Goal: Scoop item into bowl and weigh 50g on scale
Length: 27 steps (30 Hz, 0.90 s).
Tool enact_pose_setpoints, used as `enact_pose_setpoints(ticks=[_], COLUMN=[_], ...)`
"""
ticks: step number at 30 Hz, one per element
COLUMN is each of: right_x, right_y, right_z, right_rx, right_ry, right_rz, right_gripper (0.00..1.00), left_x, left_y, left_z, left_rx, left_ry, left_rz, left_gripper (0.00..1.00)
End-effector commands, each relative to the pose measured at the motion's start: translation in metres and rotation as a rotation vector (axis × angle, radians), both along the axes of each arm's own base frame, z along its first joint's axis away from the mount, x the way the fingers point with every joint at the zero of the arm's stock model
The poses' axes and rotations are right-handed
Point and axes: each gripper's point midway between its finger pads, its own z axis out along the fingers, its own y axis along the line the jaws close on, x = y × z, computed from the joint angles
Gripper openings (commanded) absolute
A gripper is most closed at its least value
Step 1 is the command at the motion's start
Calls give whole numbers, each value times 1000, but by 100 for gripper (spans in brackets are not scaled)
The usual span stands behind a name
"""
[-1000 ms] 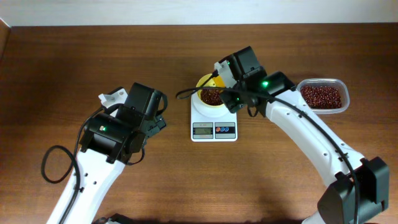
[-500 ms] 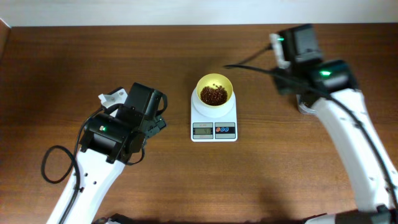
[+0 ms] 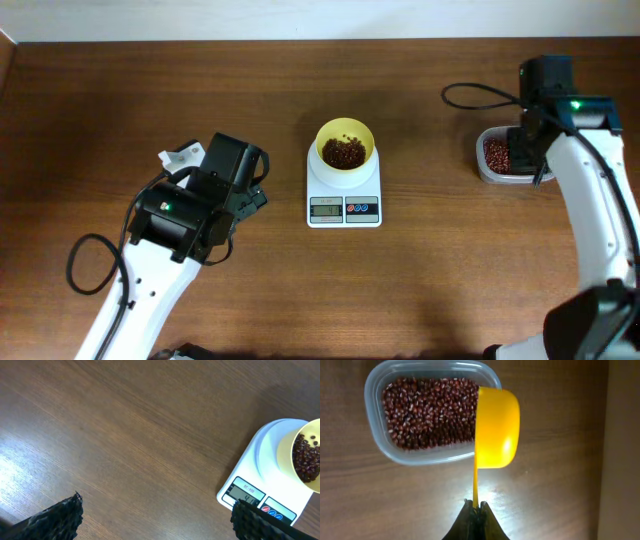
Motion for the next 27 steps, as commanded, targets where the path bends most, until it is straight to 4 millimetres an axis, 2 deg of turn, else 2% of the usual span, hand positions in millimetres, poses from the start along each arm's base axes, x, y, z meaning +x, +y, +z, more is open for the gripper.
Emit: enact_pose_setpoints(ticks=[1,4,6,10,17,21,27], right_x=[2,4,4,9,15,20,21], right_y=[-1,-3,-8,-21,-21,-15,6], right_z=[-27,-47,-53,-47,-56,-62,-86], right_rx=[2,-11,-48,-132,-131,-87,47], right_ry=[72,130,155,137,134,124,161], right_rz=[-17,-20,-27,-45,-45,-36,-7], right_gripper=[4,4,4,4,4,4,4], left_x=[-1,-1,-1,-1,-1,-1,-1], left_y=[3,3,3,3,3,3,3], left_z=[4,4,4,4,4,4,4], left_rx=[4,4,4,4,4,4,4], left_ry=[-15,-14,-15,-15,-15,-15,-15], left_rz=[6,6,6,6,6,6,6], left_gripper=[99,99,99,99,99,99,99])
